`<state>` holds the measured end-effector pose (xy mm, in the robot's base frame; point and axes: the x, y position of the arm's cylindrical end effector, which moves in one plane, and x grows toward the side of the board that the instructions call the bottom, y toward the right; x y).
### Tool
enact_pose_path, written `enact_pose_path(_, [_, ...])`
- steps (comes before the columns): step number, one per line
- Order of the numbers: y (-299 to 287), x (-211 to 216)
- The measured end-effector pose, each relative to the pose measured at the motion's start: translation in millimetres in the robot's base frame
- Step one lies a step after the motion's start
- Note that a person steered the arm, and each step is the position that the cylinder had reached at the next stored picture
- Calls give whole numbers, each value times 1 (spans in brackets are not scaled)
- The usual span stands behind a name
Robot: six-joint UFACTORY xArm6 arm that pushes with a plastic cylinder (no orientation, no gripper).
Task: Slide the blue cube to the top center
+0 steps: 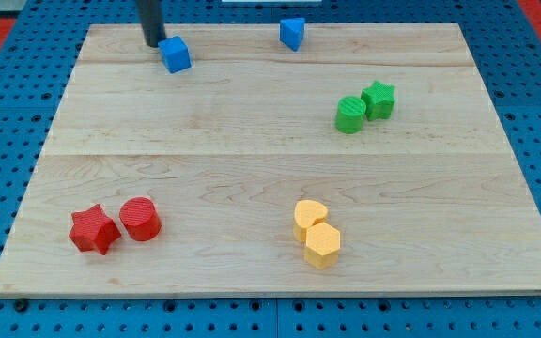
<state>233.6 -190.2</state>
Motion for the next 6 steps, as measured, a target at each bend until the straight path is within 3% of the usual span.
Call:
enact_pose_path(1, [-24, 36])
enact_pose_path(2, [10, 51])
enact_pose_path(4, [55, 21])
enact_pose_path(6, [49, 7])
